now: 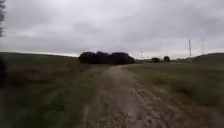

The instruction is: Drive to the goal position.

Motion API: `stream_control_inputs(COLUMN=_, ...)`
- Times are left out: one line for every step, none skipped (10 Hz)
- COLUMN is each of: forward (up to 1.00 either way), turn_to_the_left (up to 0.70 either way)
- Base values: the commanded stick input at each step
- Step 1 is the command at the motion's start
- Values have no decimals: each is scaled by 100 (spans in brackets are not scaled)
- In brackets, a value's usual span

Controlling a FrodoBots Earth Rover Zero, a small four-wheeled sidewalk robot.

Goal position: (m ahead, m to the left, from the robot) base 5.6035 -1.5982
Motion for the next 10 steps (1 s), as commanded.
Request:
stream_control_inputs(forward=70, turn_to_the_left=0)
stream_control_inputs(forward=70, turn_to_the_left=0)
stream_control_inputs(forward=70, turn_to_the_left=0)
stream_control_inputs(forward=70, turn_to_the_left=0)
stream_control_inputs(forward=70, turn_to_the_left=0)
stream_control_inputs(forward=70, turn_to_the_left=0)
stream_control_inputs(forward=70, turn_to_the_left=0)
stream_control_inputs(forward=70, turn_to_the_left=0)
stream_control_inputs(forward=70, turn_to_the_left=0)
stream_control_inputs(forward=70, turn_to_the_left=0)
